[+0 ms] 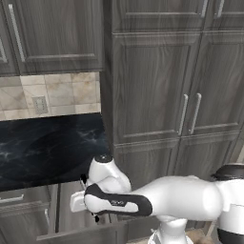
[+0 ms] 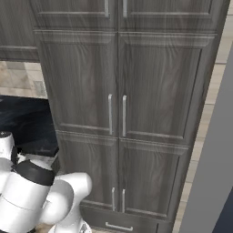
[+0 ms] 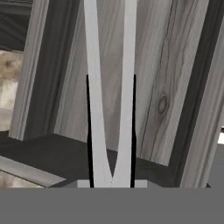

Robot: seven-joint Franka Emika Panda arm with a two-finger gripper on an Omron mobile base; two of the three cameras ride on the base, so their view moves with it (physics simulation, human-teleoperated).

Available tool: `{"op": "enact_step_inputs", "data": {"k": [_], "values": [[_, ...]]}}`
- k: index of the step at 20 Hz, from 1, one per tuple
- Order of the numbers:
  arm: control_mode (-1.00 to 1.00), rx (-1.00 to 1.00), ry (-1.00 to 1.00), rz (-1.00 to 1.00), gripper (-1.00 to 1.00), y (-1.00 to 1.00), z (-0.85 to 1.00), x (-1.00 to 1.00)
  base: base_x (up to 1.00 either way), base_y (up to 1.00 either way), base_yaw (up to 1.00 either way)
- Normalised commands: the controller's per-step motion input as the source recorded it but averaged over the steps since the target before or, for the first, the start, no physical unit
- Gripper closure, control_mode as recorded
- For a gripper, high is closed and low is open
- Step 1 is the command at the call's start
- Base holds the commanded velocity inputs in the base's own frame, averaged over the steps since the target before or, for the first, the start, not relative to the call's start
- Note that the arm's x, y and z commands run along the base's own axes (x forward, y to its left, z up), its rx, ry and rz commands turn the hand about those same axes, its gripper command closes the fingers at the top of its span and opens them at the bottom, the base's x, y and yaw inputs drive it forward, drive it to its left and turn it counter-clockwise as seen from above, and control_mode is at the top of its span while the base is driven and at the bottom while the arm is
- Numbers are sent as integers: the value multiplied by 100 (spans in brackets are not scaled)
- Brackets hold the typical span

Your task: Take the tongs from the drawer on the left and place them on the dining counter next to the tray containing the hot dog.

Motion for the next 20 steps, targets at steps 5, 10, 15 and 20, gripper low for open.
{"op": "enact_step_inputs", "data": {"k": [5,10,15,20], "values": [[-100,0,0,0,100,0,50,-58,0,0,0],[-100,0,0,0,100,-9,69,-25,0,0,0],[-100,0,0,0,100,-30,97,0,0,0,0],[-100,0,0,1,100,-32,100,-4,0,0,0]]}}
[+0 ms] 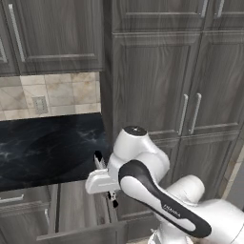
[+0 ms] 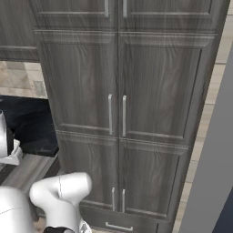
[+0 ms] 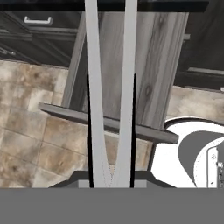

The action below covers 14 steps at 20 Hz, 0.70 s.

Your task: Take the tongs from the drawer on the left and place them on the dining counter next to the tray containing the hot dog.

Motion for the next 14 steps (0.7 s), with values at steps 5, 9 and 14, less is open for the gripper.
{"op": "enact_step_inputs", "data": {"k": [5,9,14], "values": [[-100,0,0,1,100,-14,93,-7,0,0,0],[-100,0,-1,1,100,-18,92,-23,0,0,0],[-100,-5,2,0,100,-44,65,-26,0,0,0]]}}
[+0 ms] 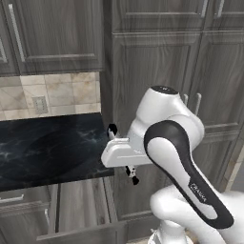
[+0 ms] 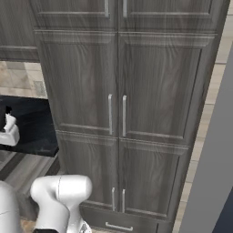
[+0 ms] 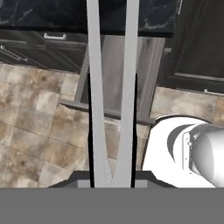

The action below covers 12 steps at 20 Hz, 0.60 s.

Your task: Take the tongs from the drawer on the left and place them on the dining counter next to the tray containing the hot dog.

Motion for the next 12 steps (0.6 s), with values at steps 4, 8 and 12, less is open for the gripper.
{"op": "enact_step_inputs", "data": {"k": [4,8,12], "values": [[-100,-6,0,0,100,-85,25,-36,0,0,0],[-100,-3,0,0,100,-100,35,-21,0,0,0],[-100,-3,0,0,100,-100,36,-3,0,0,0]]}}
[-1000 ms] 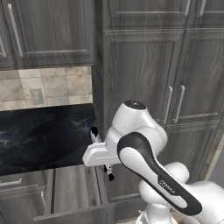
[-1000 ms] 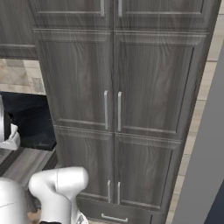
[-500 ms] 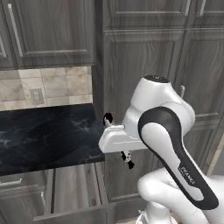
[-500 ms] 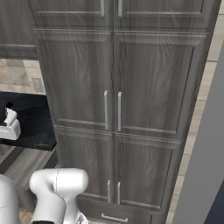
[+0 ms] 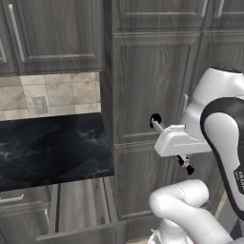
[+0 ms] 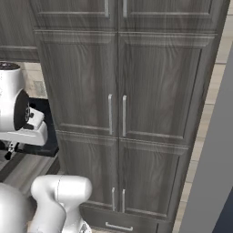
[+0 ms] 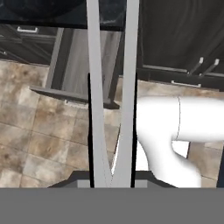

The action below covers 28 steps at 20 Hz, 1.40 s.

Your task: Take the tongs from the drawer on the left and place them on the dining counter next to the tray containing the hot dog.

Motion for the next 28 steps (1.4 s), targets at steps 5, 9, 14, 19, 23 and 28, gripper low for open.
{"op": "enact_step_inputs", "data": {"k": [5,9,14,19,23,28], "values": [[-100,-2,0,0,100,-100,44,-5,0,0,0],[-100,-1,0,0,100,-83,37,-13,0,0,0],[-100,0,0,-3,100,-45,4,-13,0,0,0],[-100,0,0,-1,100,0,0,0,0,0,0],[-100,0,0,0,100,0,0,0,0,0,0],[100,0,0,0,100,0,0,0,-11,0,0]]}}
